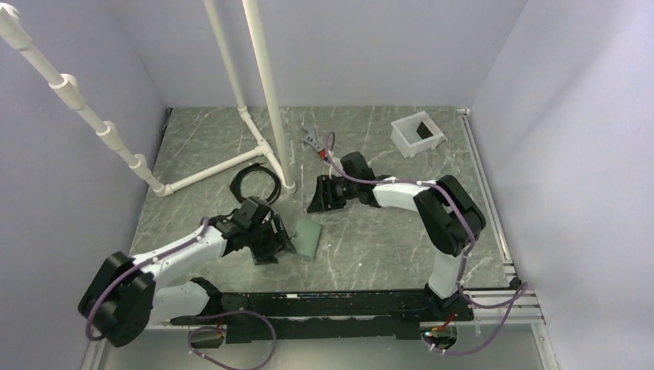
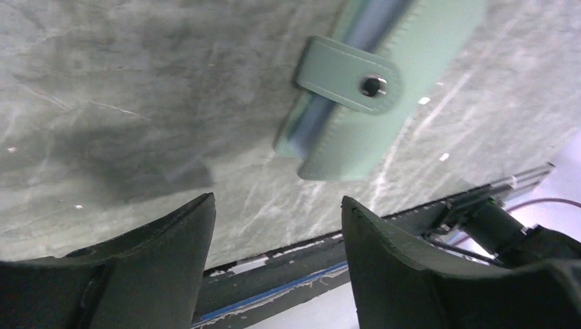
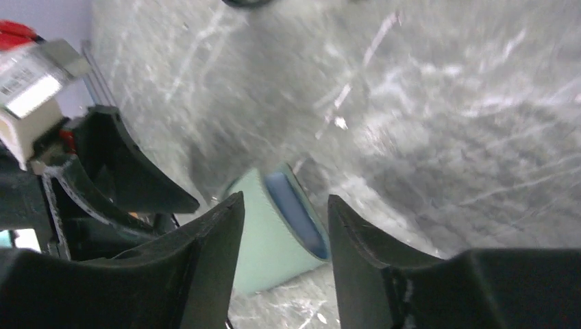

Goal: Put the credit cards into the card holder
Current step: Close the card holder at the center of the board.

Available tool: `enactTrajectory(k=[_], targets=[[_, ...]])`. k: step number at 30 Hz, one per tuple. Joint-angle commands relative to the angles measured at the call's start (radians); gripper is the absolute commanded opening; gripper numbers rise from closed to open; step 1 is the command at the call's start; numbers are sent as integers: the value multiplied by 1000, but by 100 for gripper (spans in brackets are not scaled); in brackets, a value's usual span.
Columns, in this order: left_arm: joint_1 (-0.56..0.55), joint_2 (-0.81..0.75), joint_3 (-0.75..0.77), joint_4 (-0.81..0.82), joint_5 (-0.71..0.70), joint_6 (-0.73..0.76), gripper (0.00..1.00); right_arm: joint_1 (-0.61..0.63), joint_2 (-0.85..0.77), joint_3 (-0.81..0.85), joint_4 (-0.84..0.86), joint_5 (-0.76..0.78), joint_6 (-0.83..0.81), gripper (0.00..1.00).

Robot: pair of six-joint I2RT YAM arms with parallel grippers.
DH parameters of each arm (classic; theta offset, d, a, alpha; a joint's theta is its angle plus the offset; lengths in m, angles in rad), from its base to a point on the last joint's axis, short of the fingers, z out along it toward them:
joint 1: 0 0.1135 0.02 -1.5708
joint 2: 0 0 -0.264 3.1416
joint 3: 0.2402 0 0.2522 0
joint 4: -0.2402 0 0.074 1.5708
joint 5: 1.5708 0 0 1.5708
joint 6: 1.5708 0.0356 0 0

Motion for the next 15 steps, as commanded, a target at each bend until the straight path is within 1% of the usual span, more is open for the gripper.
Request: enactTrajectory(k=[1, 3, 6, 8, 10, 12, 15], targets=[[-1, 106, 59, -2, -28, -7, 67, 23, 39, -47, -10, -63, -26, 47], [-1, 169, 87, -26, -84, 9, 59, 43, 18, -95, 31, -65, 1, 42], [6, 277, 136, -39, -141, 55, 52, 76, -52, -199, 115, -60, 78, 37], [26, 367, 204, -89, -184, 90, 48, 106, -109, -284, 200, -64, 146, 35], [41, 417, 256, -116, -214, 127, 47, 145, -141, -337, 271, -75, 231, 34], [60, 446, 306, -137, -264, 161, 47, 183, -163, -370, 330, -83, 275, 34], [104, 471, 369, -148, -294, 213, 49, 206, -181, -378, 314, -66, 274, 34]])
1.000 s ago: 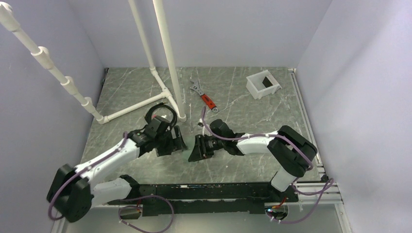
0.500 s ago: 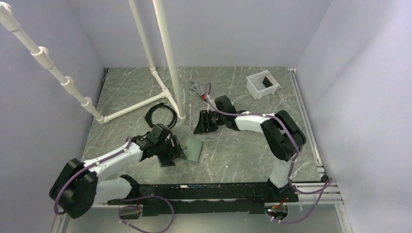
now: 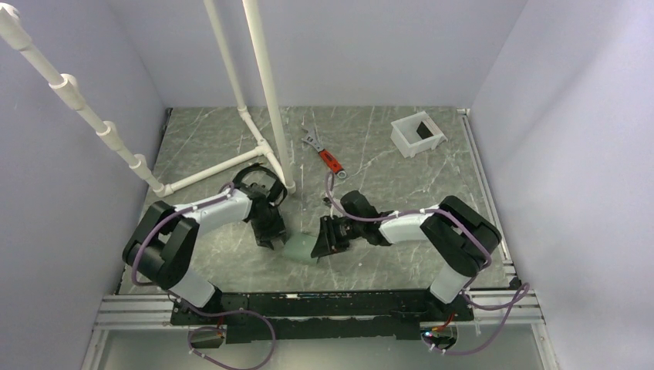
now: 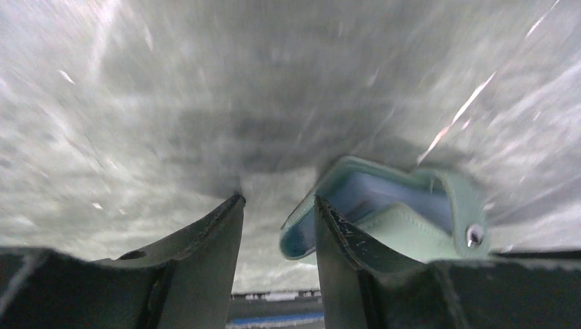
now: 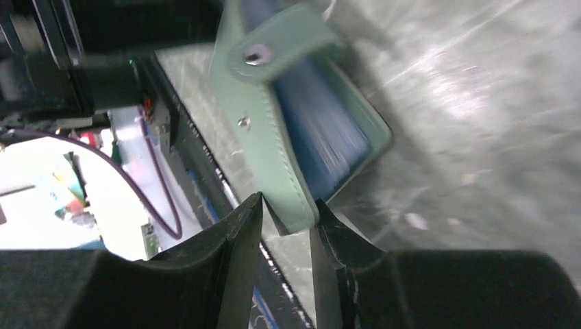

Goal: Put the credit cards into the card holder
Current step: Close the card holder at the center of the board.

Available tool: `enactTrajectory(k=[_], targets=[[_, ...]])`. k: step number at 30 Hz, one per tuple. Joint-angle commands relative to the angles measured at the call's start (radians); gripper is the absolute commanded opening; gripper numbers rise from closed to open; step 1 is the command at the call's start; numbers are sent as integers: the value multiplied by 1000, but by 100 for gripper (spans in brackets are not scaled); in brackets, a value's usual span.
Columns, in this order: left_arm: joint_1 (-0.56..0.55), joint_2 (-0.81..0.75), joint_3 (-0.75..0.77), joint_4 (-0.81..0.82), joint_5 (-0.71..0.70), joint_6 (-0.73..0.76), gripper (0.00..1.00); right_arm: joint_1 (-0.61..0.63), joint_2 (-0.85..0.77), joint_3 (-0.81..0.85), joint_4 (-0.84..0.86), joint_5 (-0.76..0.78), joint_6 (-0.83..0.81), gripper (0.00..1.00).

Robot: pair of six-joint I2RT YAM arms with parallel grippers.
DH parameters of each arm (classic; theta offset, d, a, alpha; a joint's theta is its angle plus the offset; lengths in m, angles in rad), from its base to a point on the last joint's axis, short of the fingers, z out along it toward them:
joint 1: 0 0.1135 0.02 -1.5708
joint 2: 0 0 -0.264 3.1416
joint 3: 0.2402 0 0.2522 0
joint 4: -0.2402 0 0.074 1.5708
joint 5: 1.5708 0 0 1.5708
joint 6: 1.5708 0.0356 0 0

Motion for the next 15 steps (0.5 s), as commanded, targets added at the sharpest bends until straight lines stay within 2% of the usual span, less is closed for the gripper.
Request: enactTrajectory(k=[1, 5, 8, 10, 13, 15], targets=[[64, 51, 97, 65, -180, 111, 51, 45, -50, 8, 105, -33, 59, 35], [79, 30, 159, 2, -188, 156, 56, 2, -109, 70, -115, 60, -88, 42], [79, -69, 113, -9, -144, 143, 65, 1, -164, 142, -304, 198, -238, 48], [80, -146, 69, 4, -69, 134, 68, 1, -184, 175, -364, 267, -322, 50], [78, -260, -8, 100, 165, 127, 65, 1, -178, 226, -389, 293, -411, 50], [76, -313, -50, 192, 262, 91, 50, 2, -158, 244, -356, 249, -440, 50]])
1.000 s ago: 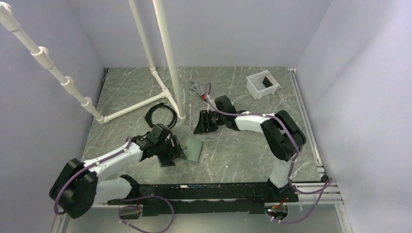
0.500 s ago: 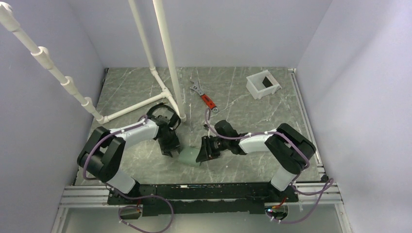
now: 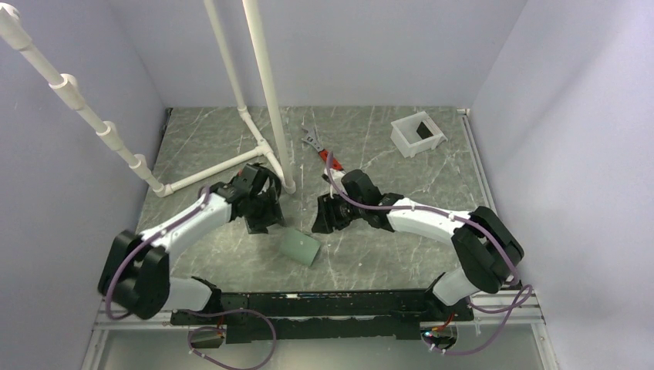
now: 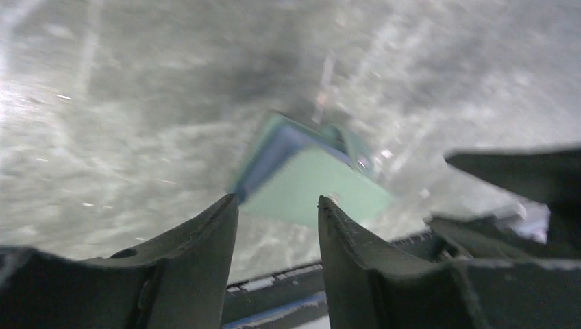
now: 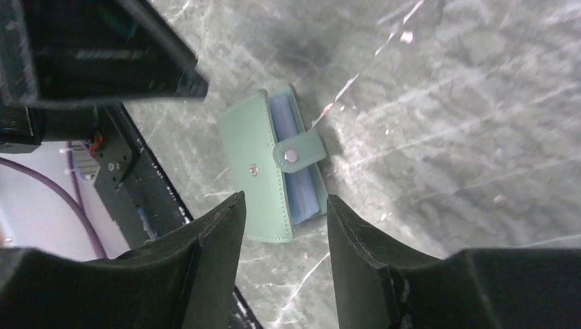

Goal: Put the credit cards into the card holder
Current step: Close the card holder at the center of the board.

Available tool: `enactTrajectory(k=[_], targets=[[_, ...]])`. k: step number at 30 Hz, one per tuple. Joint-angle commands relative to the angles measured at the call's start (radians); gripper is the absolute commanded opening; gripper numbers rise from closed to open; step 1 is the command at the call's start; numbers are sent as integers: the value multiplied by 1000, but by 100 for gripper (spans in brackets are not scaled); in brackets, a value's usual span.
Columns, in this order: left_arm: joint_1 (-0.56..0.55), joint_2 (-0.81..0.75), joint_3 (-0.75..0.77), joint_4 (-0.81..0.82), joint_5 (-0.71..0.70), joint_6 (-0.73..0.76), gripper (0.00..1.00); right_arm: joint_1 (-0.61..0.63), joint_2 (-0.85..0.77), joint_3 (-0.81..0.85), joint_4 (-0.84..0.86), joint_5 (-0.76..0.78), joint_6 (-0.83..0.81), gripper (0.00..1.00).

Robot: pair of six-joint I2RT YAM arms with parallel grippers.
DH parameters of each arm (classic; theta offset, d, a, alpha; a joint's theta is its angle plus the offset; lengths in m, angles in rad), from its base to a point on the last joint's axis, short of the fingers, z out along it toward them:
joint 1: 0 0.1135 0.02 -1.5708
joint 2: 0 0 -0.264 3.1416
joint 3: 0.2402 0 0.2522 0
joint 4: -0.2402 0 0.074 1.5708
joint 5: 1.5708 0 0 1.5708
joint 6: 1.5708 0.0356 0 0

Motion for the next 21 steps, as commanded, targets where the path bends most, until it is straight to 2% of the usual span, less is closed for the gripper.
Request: enactTrajectory(k=[1, 6, 13, 16, 21], targets=[[-11, -127, -88, 187, 277, -48, 42, 5, 16, 60, -15, 14, -171, 48], [-14, -134, -170, 344, 321, -119, 21, 26, 60, 60, 106, -27, -265, 42], [-18, 13, -214, 497, 370, -117, 15, 111, 45, -12, 244, -2, -379, 43], [-19, 48, -213, 464, 317, -90, 14, 123, 75, 3, 238, 20, -407, 43], [-19, 89, -216, 410, 251, -75, 6, 126, 98, 2, 233, 89, -414, 41]])
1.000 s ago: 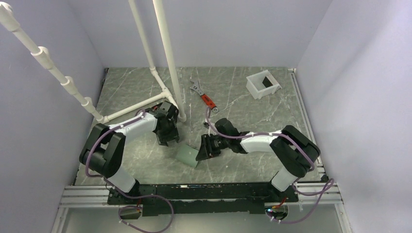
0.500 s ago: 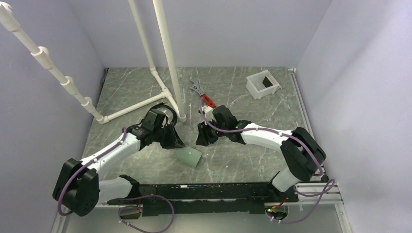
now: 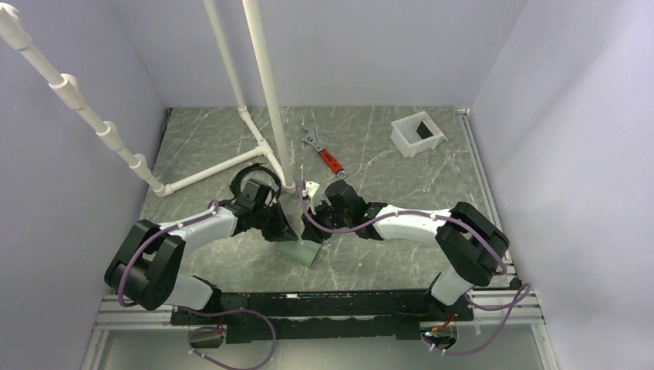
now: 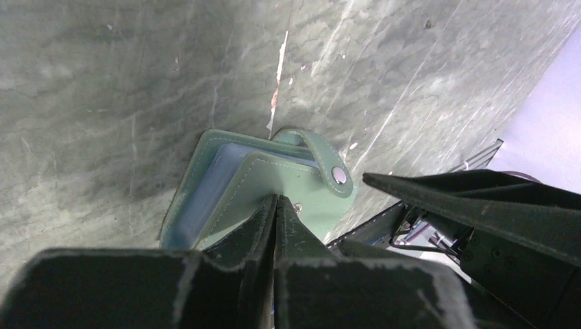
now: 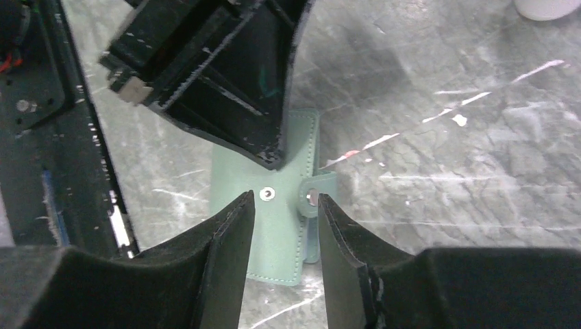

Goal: Put the credit cards into the card holder
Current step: Close the card holder at the center of the board.

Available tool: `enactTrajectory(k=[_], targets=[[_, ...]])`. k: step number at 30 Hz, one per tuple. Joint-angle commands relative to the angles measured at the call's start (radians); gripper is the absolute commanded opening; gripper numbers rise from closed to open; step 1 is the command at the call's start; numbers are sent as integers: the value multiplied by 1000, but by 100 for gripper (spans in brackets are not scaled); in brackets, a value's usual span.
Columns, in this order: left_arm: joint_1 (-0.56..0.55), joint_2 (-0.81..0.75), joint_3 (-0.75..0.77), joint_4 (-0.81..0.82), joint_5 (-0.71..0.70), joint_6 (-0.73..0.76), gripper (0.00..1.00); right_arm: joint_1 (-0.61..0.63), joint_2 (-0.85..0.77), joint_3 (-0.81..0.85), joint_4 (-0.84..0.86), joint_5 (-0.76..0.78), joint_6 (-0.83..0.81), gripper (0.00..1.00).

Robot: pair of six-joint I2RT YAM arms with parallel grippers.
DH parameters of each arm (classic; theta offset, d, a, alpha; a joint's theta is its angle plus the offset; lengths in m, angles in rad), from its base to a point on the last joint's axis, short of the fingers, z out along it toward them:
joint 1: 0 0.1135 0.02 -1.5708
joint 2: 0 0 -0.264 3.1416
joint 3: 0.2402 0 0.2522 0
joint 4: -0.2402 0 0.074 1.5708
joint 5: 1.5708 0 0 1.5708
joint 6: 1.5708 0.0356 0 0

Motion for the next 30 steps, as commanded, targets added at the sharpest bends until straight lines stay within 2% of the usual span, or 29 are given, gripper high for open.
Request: enactTrajectory(k=[1, 7, 14, 21, 26, 30], targets=[[-3, 26, -8, 6, -51, 19, 6, -2, 21, 12, 54, 68, -44, 41], [-4, 64, -32, 45, -33, 6, 5, -1, 61, 32, 35, 80, -75, 38], [-3, 77, -21, 37, -36, 19, 5, -1, 69, 43, 46, 72, -55, 26], [-4, 77, -35, 43, -35, 18, 5, 0, 42, 30, 57, 57, -55, 33], [-4, 83, -31, 44, -28, 23, 6, -2, 45, 41, 46, 51, -28, 27], [-4, 80, -32, 40, -27, 26, 5, -4, 36, 38, 48, 45, -20, 29]])
